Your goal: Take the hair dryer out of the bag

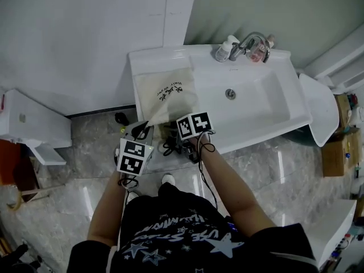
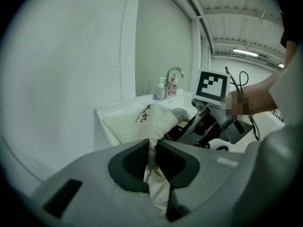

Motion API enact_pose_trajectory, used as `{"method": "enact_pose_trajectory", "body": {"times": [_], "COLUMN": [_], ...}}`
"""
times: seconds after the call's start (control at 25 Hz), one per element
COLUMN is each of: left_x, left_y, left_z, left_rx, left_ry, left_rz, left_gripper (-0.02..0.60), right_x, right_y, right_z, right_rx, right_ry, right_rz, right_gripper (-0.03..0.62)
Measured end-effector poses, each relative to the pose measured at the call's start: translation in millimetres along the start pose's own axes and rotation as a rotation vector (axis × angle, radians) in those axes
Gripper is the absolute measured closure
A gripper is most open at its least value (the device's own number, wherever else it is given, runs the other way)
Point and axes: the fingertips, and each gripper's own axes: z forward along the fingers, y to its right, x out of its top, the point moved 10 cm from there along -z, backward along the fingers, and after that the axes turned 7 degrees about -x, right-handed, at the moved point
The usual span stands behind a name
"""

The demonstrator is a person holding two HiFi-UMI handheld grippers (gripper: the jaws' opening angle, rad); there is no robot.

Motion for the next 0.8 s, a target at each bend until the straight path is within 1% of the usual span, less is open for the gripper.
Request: {"method": "enact_pose_trajectory", "body": {"times": [0.04, 0.12, 0.28, 0.32, 0.44, 0.6, 0.8], "left_x": [0, 0, -2, -2, -2, 2, 1], "left_y": [1, 2, 2, 2, -1, -1, 2], "left_z": [0, 1, 0, 1, 2, 4, -1], "left_rx": [0.002, 0.005, 0.012, 0.016, 0.027, 0.029, 0.026], "left_ry": [0.000, 0.000, 0.000, 0.001, 0.002, -0.003, -0.003], "left_rz": [-0.002, -0.008, -0.021, -0.024, -0.029, -0.026, -0.018], "left_gripper": [0.532, 0.532, 0.532, 0.532, 0.532, 0.532, 0.532], "right_x": [1, 5, 10, 11, 14, 10, 3], "right_y": [0, -2, -7, -8, -6, 2, 5], "right_z": [1, 3, 6, 7, 9, 6, -2], "right_rx": [-0.018, -0.038, -0.053, -0.050, -0.024, 0.024, 0.110], "right_ry": [-0.012, -0.038, -0.083, -0.090, -0.077, -0.009, 0.010], "right_rz": [-0.020, -0.051, -0.102, -0.109, -0.093, -0.044, -0.007], "right_gripper": [0.310, 0.313, 0.321, 0.332, 0.362, 0.375, 0.382]}}
